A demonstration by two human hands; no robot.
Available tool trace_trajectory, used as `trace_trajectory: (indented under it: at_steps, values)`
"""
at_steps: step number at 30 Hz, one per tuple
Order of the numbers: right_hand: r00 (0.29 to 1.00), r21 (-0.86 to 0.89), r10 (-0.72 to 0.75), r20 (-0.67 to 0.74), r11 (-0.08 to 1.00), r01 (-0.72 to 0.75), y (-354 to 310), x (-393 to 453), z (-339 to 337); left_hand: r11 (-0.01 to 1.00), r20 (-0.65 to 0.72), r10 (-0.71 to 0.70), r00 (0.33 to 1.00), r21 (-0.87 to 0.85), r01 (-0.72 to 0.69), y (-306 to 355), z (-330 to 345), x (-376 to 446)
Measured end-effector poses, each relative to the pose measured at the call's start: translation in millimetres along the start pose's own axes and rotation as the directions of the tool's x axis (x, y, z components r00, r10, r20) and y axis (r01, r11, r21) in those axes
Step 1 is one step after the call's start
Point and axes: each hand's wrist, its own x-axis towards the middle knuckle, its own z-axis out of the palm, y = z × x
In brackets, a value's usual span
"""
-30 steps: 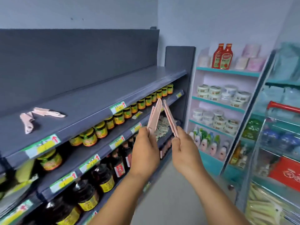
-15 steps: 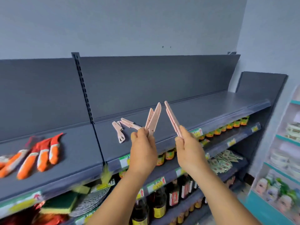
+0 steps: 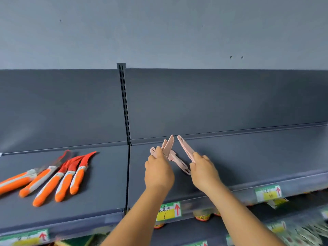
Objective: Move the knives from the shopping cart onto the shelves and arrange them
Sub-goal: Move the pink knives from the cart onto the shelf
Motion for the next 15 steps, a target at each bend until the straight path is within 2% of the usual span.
trace_trajectory:
  at_steps: [6, 11, 15]
  values:
    - [0.995, -0.015, -0.013, 0.104, 1.0, 0.015, 10, 41, 18, 0.995, 0.018, -0.037, 0.999, 0.097, 0.035, 18, 25, 24]
    - [0.988, -0.053, -0.03, 0.154, 0.998, 0.038, 12, 56, 27, 0.958, 0.028, -0.047, 0.999, 0.283, 0.037, 14, 41, 35]
    - [0.985, -0.153, -0.058, 0.165, 0.985, 0.083, 18, 59, 32, 0.902, 0.011, -0.012, 1.0, 0.431, 0.006, 10, 45, 37]
